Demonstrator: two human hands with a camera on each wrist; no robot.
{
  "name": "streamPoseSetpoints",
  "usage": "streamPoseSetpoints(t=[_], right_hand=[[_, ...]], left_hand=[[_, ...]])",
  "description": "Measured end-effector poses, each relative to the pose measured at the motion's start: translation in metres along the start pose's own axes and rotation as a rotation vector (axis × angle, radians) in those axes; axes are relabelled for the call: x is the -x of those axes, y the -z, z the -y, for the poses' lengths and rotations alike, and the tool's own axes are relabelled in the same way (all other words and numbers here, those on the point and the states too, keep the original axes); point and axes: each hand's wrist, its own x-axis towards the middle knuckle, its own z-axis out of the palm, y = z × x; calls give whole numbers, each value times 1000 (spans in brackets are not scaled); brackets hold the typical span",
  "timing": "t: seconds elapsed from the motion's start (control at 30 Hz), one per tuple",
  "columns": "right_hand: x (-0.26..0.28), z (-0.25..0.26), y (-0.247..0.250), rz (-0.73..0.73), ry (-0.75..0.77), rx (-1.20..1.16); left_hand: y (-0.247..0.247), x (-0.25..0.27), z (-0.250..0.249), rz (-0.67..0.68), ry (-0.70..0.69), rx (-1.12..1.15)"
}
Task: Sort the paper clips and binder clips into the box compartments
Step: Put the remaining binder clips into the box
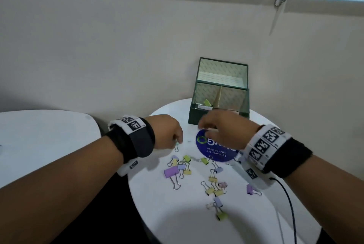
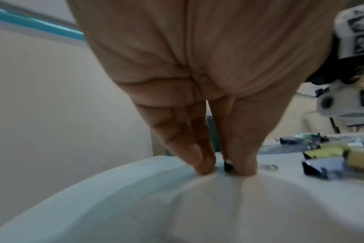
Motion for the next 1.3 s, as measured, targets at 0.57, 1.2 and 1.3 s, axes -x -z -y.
streamPoseSetpoints(t=[0.57,1.2,1.3], right_hand=[[34,-16,-9,4,-129,-335],[57,-21,-21,121,48,29],[42,-28,2,-26,-25,-114]], left_hand=[[3,22,9,108,70,838],[-14,28,9,73,-38,44],[-4,27,15,46,-40,60]])
